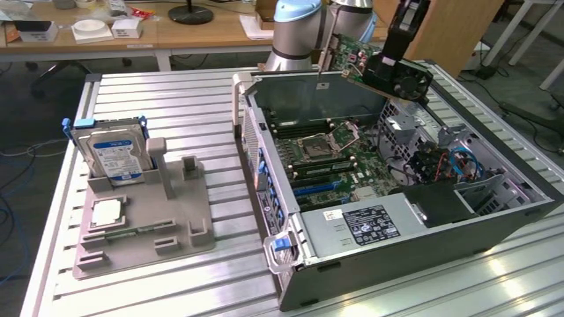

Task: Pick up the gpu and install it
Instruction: 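Insert the gpu into the slot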

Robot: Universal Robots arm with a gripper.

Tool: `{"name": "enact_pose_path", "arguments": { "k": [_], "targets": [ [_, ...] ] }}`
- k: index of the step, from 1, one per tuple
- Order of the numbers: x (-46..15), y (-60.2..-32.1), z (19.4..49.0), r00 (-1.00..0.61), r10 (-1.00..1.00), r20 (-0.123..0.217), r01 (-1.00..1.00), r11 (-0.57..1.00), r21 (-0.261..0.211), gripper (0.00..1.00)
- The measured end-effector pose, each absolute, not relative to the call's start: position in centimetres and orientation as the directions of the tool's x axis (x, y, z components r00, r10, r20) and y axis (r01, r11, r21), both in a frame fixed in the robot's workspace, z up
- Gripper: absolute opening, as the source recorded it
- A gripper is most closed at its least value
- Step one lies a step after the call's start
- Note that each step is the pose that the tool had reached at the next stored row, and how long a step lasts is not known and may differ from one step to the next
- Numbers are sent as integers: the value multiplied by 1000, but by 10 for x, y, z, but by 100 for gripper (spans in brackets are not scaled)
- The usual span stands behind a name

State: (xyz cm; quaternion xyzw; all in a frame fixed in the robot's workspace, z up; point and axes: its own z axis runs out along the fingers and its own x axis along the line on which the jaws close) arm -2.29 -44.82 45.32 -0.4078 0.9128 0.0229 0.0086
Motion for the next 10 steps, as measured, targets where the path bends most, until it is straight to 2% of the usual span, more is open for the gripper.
{"name": "enact_pose_path", "arguments": {
  "k": [10],
  "targets": [
    [-23, -449, 453, -629, -776, -39, -777, 628, 38, 27]
  ]
}}
